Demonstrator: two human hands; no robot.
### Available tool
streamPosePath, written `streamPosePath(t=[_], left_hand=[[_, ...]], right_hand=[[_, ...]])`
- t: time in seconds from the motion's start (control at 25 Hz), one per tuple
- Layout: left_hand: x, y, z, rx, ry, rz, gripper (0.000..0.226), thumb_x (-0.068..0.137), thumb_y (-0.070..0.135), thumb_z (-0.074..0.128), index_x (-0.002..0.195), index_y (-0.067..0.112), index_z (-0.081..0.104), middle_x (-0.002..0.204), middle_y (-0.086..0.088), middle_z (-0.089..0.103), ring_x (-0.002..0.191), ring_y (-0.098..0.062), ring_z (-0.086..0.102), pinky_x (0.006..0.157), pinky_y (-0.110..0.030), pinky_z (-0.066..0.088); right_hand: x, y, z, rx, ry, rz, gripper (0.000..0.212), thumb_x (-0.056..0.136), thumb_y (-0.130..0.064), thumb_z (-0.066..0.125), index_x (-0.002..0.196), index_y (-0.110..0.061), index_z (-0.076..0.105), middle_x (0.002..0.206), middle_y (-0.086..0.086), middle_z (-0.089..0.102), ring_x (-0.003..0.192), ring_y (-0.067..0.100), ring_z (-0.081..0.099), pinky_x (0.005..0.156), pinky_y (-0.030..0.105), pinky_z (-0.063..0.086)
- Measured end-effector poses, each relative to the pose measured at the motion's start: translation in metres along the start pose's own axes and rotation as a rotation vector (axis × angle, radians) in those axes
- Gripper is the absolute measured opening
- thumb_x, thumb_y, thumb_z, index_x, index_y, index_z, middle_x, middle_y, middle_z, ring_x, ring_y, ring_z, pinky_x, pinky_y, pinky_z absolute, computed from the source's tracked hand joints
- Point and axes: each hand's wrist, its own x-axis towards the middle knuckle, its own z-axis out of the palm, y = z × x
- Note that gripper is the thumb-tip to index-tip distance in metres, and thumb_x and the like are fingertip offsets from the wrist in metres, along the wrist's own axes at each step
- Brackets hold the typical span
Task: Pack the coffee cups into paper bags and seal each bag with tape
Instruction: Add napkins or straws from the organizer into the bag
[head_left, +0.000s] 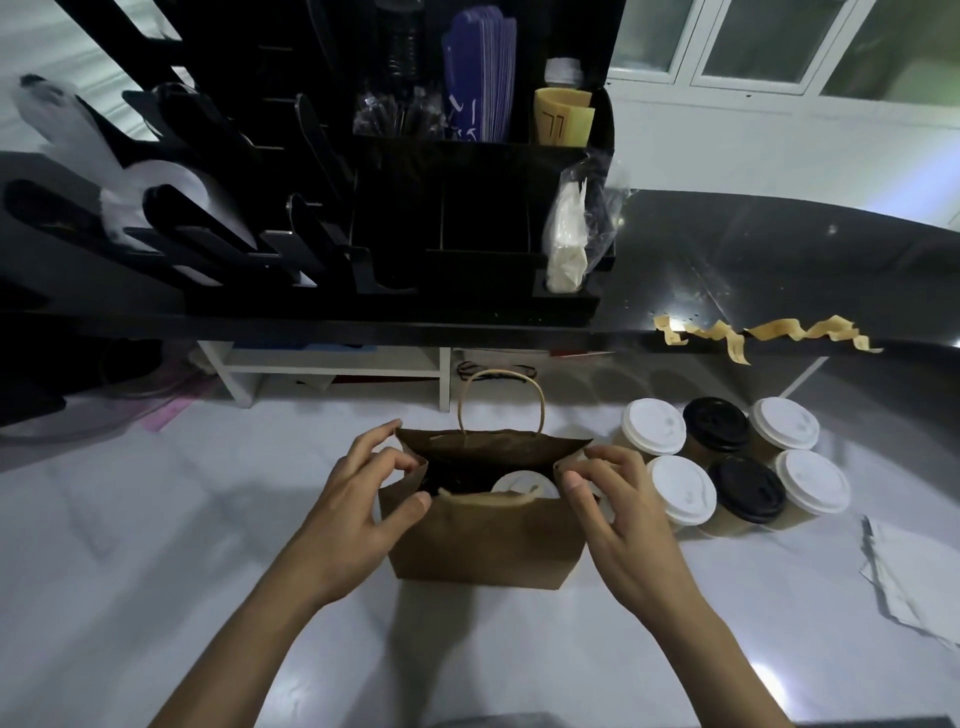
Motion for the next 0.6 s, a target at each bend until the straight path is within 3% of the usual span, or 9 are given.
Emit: streamPosePath(t=[0.12,0.24,0.4,0.6], left_hand=[[0.001,0.002,-0.001,0.007,-0.036,0.008,0.037,0.081,0.054,0.056,0.115,0.043,0.052,0.146,0.046,0.009,0.137,0.002,0.023,0.104,-0.035,0.037],[0.002,0.001,-0.001,0.040,-0.048,0.009,0.046,0.075,0.045,0.060,0.120,0.043,0.050,0.153,0.037,0.012,0.141,-0.007,0.029,0.104,-0.036,0.042],[0.004,0.000,-0.001,0.053,-0.015,0.012,0.041,0.075,0.040,0.063,0.114,0.042,0.051,0.153,0.032,0.018,0.139,-0.011,0.033,0.103,-0.036,0.044],[0.005,-0.001,0.000,0.063,0.018,0.020,0.037,0.084,0.025,0.072,0.110,0.042,0.052,0.151,0.029,0.022,0.138,-0.011,0.036,0.100,-0.032,0.041]], right_hand=[[0.001,0.003,-0.001,0.003,0.000,-0.002,0.034,0.093,-0.060,0.046,0.104,-0.039,0.071,0.140,-0.016,0.042,0.132,-0.008,0.039,0.104,0.031,0.044],[0.002,0.007,-0.003,-0.015,-0.040,-0.021,0.023,0.094,-0.057,0.052,0.106,-0.046,0.067,0.152,-0.022,0.032,0.139,0.000,0.038,0.107,0.036,0.043],[0.004,0.012,-0.005,-0.064,-0.089,-0.062,0.019,0.094,-0.049,0.059,0.112,-0.048,0.062,0.153,-0.026,0.027,0.141,0.002,0.036,0.109,0.039,0.044],[0.005,0.012,-0.006,-0.084,-0.085,-0.097,0.023,0.092,-0.042,0.067,0.114,-0.046,0.063,0.152,-0.025,0.028,0.140,0.000,0.037,0.106,0.033,0.042]])
